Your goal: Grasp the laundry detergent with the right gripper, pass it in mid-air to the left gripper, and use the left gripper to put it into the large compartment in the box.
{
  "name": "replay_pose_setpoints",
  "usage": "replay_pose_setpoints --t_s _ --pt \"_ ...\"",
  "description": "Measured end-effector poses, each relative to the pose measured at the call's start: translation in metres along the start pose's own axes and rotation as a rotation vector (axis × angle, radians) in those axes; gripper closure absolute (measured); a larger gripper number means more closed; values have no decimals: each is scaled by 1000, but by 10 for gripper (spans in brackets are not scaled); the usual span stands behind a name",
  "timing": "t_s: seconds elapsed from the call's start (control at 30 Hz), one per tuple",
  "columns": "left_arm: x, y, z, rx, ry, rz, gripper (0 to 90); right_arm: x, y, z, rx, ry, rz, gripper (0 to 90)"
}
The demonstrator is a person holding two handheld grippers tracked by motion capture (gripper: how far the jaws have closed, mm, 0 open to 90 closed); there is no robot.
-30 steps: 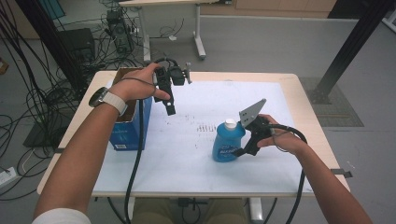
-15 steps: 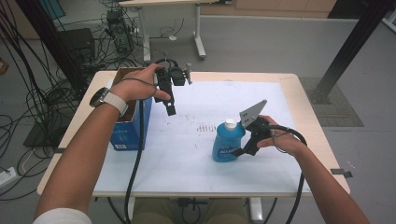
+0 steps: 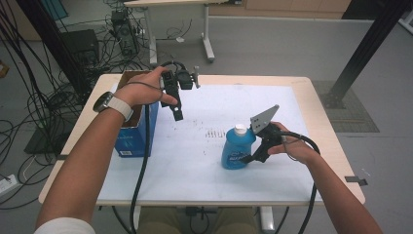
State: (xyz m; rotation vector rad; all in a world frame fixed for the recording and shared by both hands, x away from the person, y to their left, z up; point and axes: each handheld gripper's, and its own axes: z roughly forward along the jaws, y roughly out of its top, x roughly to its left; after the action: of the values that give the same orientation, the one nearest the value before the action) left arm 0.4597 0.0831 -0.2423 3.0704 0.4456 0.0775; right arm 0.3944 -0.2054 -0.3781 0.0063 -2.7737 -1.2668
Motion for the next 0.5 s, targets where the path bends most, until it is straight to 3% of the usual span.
replay_pose_setpoints --t_s 0.5 --pt "0 1 1 5 0 4 93 -2 -3 3 -23 10 -3 214"
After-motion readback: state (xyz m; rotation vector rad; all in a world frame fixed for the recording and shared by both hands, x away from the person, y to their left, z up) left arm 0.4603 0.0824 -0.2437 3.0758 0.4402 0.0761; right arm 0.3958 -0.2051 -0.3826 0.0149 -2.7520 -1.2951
